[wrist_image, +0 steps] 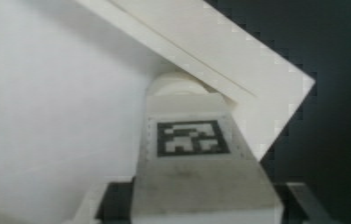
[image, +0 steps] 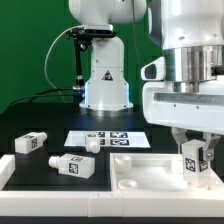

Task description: Assemble one leg

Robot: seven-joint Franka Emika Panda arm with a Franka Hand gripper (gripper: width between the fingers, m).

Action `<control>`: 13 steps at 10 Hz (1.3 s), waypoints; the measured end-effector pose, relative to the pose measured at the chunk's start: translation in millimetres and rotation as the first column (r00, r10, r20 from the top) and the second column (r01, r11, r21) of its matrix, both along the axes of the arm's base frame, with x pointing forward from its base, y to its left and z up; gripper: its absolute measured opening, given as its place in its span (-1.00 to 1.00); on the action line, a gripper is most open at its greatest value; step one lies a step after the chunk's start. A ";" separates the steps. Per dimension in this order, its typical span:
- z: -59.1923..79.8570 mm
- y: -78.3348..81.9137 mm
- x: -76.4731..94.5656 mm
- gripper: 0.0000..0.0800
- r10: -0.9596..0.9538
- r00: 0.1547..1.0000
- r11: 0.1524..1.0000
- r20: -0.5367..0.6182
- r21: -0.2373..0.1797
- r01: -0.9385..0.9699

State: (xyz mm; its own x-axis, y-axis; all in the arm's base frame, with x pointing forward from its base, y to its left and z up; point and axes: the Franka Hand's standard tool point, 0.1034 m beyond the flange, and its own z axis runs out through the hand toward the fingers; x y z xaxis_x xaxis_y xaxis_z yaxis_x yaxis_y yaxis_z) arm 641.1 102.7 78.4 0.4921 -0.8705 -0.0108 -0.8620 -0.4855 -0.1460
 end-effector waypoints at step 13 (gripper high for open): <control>3.4 0.1 -3.2 0.62 0.601 0.799 0.798 0.006 -0.063 -0.599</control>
Offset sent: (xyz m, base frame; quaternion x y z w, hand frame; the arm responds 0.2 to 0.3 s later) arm -0.0094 0.0135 -0.0080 0.0971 -0.0056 0.3257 0.9404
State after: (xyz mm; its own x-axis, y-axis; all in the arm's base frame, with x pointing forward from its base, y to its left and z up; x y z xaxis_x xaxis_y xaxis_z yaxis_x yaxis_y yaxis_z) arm 637.9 102.8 81.8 0.9156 -0.3993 0.0469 -0.3917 -0.9122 -0.1203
